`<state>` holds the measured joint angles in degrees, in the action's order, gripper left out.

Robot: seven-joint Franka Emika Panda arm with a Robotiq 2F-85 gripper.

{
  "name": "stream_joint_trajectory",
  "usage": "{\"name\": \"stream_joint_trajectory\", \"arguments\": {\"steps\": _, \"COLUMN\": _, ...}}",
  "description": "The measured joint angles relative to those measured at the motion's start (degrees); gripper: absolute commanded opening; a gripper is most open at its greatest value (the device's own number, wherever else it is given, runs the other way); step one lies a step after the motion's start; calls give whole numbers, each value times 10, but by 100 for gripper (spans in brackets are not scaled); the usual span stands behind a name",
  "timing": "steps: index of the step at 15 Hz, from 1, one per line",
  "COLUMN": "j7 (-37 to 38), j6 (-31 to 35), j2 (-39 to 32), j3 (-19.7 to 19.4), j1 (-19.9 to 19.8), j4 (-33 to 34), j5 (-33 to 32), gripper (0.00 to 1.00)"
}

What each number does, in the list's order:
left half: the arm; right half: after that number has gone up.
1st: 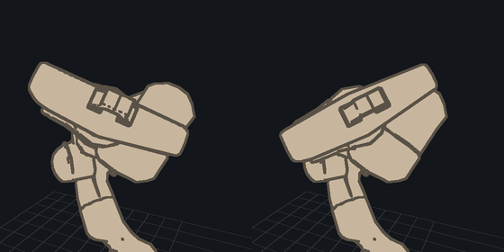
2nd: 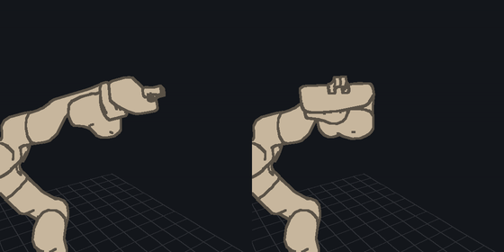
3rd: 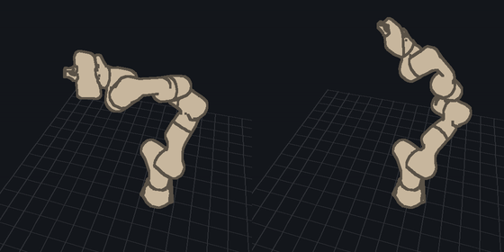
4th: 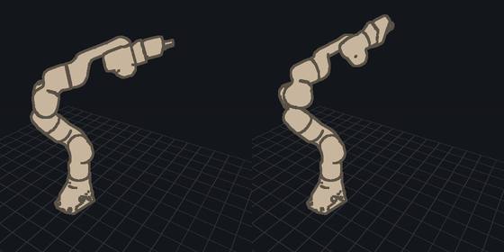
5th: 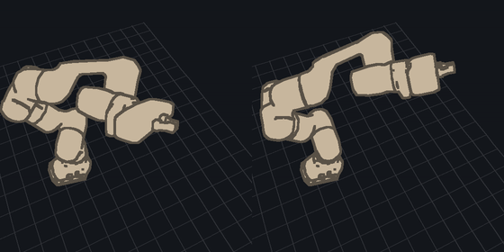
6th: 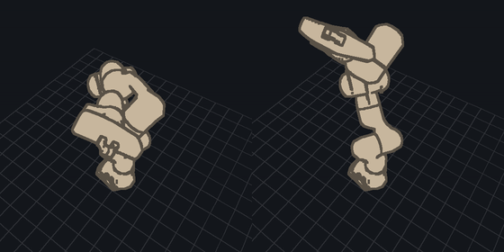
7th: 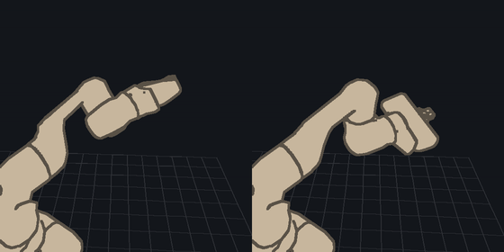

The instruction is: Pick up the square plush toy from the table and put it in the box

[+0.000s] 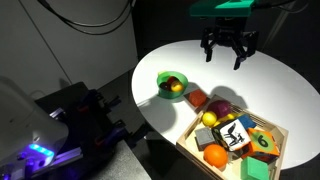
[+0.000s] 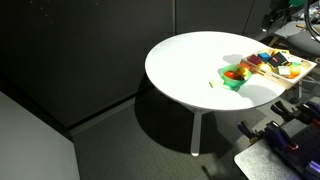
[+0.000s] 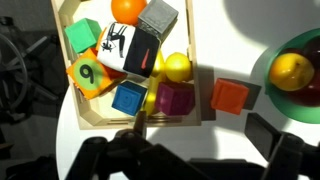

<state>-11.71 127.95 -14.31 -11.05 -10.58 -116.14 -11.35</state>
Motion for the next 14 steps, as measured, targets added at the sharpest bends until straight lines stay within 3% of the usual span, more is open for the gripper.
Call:
{"name": "stream_joint_trajectory", "arguments": {"steps": 7, "j7": -69, "j6": -19, "j2": 57, "j3": 38, "j1": 4, "j4": -61, "j5": 97, "gripper": 100}}
{"name": "stream_joint_trajectory", "arguments": {"steps": 14, "j7": -11, "j6": -112, "j2": 124, "j3": 52, "j1": 42, "j4": -101, "j5": 84, "gripper": 100}}
